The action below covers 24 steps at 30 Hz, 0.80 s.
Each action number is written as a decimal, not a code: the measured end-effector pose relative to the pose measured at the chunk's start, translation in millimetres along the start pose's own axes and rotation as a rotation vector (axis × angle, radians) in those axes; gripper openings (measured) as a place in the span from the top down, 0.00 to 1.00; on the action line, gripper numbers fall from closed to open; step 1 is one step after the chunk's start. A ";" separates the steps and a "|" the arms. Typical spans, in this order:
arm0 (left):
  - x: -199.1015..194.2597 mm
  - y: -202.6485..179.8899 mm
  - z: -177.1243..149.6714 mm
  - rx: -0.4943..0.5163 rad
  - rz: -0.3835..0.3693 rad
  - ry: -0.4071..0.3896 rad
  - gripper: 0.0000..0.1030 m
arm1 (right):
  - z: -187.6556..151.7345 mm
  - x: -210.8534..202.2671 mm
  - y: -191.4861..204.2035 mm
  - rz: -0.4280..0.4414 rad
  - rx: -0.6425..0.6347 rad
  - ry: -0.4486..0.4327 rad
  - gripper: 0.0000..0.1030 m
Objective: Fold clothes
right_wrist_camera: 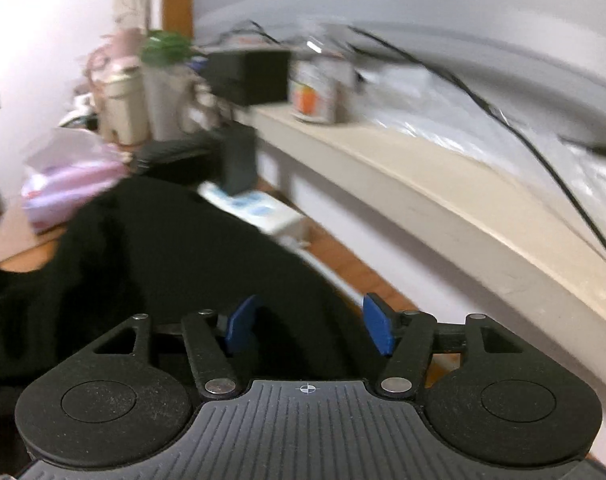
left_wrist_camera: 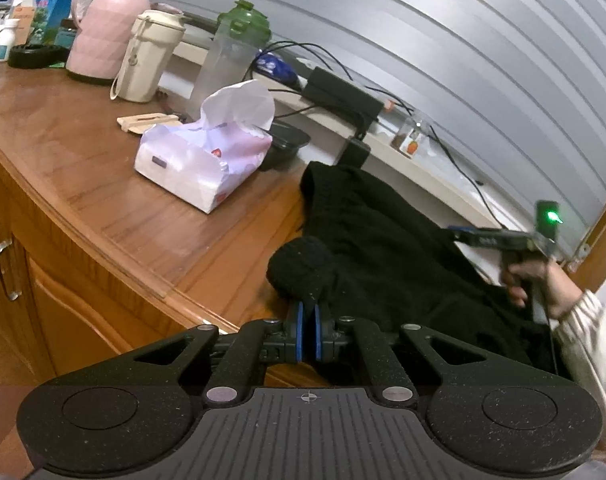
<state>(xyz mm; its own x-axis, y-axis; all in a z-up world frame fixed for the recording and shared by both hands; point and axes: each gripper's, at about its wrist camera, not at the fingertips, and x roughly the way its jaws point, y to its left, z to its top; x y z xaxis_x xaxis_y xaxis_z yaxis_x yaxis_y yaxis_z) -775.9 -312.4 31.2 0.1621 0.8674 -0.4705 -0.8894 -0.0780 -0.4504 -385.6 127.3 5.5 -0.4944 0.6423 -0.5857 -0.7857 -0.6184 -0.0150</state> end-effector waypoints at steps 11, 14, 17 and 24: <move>-1.7 4.7 0.6 0.021 -0.040 -0.022 0.94 | 0.0 7.9 2.5 0.154 -0.093 0.055 0.92; -10.1 0.4 4.8 0.034 -0.035 -0.060 0.94 | 16.5 -14.0 8.1 0.115 -0.138 -0.011 0.93; -25.8 -3.2 13.1 0.032 -0.027 -0.111 0.95 | 38.8 -49.2 5.5 0.016 -0.147 -0.133 0.94; -25.3 36.2 21.1 0.011 0.134 -0.005 0.94 | 39.7 -50.2 -2.5 -0.150 -0.138 -0.119 0.92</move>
<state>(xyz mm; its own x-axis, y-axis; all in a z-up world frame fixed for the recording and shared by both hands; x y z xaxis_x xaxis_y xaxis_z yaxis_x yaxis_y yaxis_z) -821.3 -326.8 42.8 0.0396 0.8518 -0.5224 -0.9076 -0.1880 -0.3753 -373.6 114.6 67.1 -0.4230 0.7754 -0.4688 -0.7991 -0.5631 -0.2104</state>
